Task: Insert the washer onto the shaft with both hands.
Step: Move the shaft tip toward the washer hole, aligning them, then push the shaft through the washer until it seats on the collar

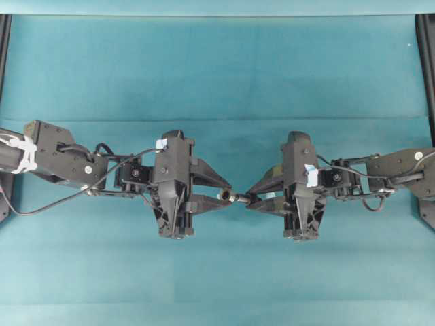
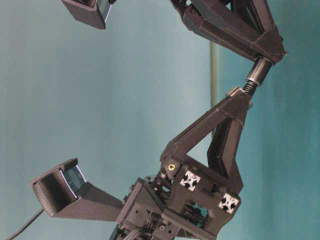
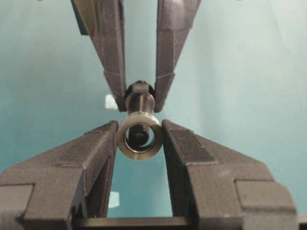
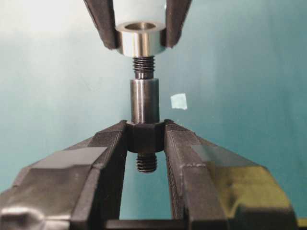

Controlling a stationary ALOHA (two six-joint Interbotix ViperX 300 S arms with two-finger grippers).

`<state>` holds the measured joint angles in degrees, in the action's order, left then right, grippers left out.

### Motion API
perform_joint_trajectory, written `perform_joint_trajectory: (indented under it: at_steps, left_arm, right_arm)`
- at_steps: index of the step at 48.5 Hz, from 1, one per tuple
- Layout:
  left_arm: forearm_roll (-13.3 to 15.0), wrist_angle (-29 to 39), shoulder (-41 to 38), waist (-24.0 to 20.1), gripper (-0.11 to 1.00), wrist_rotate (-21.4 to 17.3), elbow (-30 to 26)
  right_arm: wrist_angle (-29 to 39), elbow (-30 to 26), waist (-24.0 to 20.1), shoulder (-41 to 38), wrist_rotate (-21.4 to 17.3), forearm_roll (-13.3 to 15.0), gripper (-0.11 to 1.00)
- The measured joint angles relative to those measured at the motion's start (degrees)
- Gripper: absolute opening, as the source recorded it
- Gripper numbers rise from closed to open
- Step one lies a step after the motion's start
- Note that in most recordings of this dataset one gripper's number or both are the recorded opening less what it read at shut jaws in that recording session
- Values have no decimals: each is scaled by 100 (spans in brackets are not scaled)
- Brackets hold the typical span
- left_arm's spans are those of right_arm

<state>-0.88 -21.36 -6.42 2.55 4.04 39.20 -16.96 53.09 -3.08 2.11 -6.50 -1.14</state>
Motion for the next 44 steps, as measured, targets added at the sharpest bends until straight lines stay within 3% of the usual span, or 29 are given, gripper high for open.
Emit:
perform_joint_trajectory:
  at_steps: [44]
  left_arm:
    - [0, -105, -88, 9, 36, 0, -35]
  right_arm:
    - [-343, 0, 0, -26, 0, 0, 0]
